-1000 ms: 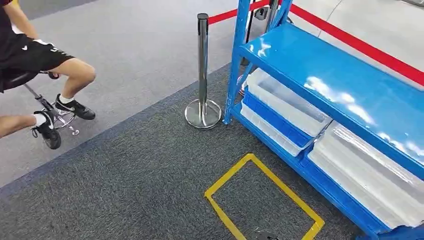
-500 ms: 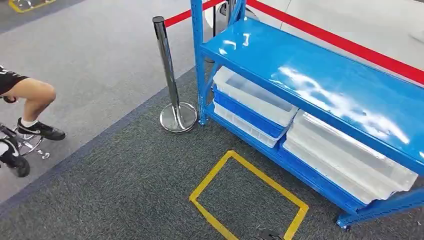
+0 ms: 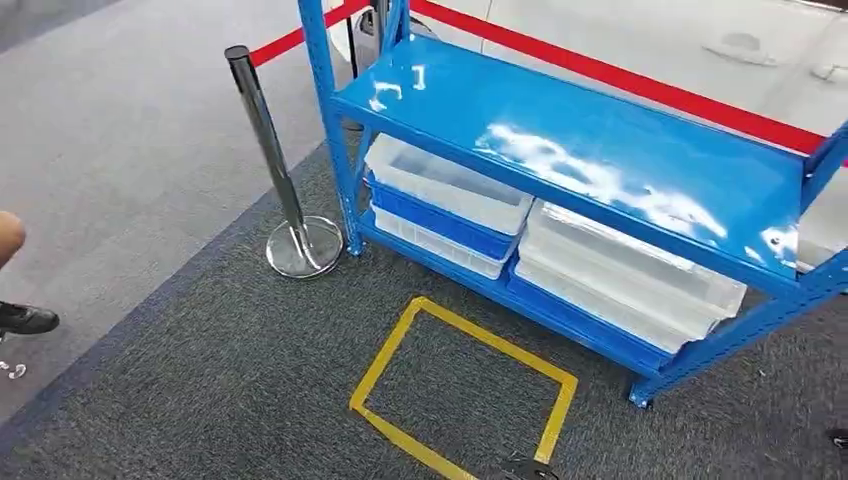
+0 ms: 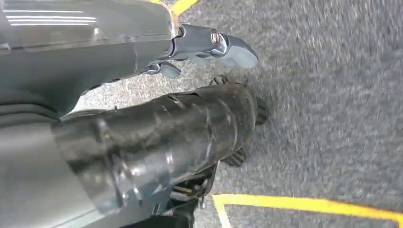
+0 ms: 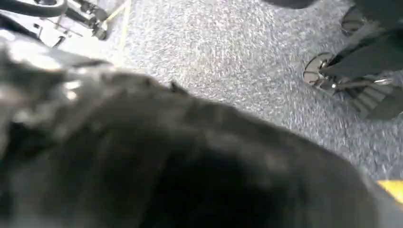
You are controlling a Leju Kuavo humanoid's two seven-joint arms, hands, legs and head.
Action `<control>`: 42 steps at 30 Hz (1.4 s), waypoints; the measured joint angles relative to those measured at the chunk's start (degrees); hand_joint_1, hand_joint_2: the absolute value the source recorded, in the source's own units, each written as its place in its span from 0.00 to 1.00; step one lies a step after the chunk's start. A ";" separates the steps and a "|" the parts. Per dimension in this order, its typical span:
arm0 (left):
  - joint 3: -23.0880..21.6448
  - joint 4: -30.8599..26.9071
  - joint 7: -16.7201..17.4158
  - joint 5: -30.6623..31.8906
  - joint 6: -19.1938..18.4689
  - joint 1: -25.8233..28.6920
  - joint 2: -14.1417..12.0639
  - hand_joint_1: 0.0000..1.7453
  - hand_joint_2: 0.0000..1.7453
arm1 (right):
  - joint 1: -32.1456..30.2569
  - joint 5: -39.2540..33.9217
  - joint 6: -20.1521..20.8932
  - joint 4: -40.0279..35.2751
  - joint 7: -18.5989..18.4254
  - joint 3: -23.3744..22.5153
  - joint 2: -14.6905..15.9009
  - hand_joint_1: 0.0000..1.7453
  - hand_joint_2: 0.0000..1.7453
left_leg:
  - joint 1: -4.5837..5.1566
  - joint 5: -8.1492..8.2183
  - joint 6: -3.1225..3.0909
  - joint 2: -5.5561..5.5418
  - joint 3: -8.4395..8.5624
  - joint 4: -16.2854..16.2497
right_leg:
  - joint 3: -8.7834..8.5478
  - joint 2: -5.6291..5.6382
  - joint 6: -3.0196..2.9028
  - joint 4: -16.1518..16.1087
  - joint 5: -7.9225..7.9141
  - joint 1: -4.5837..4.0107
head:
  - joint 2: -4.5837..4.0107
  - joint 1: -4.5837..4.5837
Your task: Take the parts from the cabinet and place them on the table.
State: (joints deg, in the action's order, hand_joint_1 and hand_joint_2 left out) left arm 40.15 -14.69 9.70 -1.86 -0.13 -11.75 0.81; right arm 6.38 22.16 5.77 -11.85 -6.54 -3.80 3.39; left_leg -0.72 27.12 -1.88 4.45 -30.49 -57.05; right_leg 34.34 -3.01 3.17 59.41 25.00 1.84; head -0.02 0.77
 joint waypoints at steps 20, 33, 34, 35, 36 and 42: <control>-0.96 0.04 0.07 -1.40 0.37 0.00 -0.55 0.00 0.00 | 0.08 0.00 0.20 -0.31 -0.11 -0.02 -0.22 0.00 0.00 | 0.56 -1.71 -0.29 -7.54 -2.65 -0.53 | -2.17 10.39 -2.59 0.07 1.80 -0.75 | 0.00 -0.04; -1.27 0.07 0.39 -2.23 1.03 0.03 -0.20 0.00 0.00 | 0.85 0.00 0.26 -0.44 -0.42 0.00 0.00 0.00 0.00 | 0.48 1.94 1.27 0.83 1.64 -0.27 | 1.46 -1.12 -2.59 0.54 0.75 -1.09 | 0.00 0.02; -1.27 0.07 0.42 -2.23 1.03 -0.01 -0.17 0.00 0.00 | 0.67 0.00 0.26 -0.44 -0.50 0.00 0.00 0.00 0.00 | 0.62 2.08 1.71 1.40 2.45 -0.70 | 1.62 -0.23 -3.18 0.47 0.21 -0.93 | 0.00 0.05; -1.27 0.07 0.42 -2.23 1.03 -0.15 -0.15 0.00 0.00 | 0.50 0.00 0.26 -0.44 -0.52 0.00 0.00 0.00 0.00 | 0.49 2.08 1.99 1.39 2.62 -0.74 | 1.47 0.38 -3.58 0.49 0.29 -0.97 | 0.00 0.07; -1.29 0.07 0.44 -2.23 1.03 -0.32 -0.13 0.00 0.00 | 0.49 0.00 0.26 -0.44 -0.59 0.00 0.02 0.00 0.00 | 0.21 2.38 2.26 1.43 2.55 -1.16 | 0.77 1.34 -4.03 0.31 0.22 -0.87 | 0.00 0.02; -1.29 0.07 0.59 -2.60 1.11 0.02 -0.15 0.00 0.00 | 0.84 -0.02 0.28 -0.46 -0.61 0.00 0.00 0.00 0.00 | -0.32 8.88 2.83 -3.94 -8.53 -18.59 | -0.41 5.13 -5.20 0.11 1.10 -1.18 | 0.00 0.04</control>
State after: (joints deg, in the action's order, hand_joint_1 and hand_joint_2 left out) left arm 38.86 -14.62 10.29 -4.46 0.98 -11.74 0.66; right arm 7.21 22.14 6.05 -12.31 -7.15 -3.80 3.39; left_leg -1.03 36.00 0.94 0.51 -39.02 -75.65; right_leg 33.94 2.13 -2.03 59.52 26.10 0.66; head -0.02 0.81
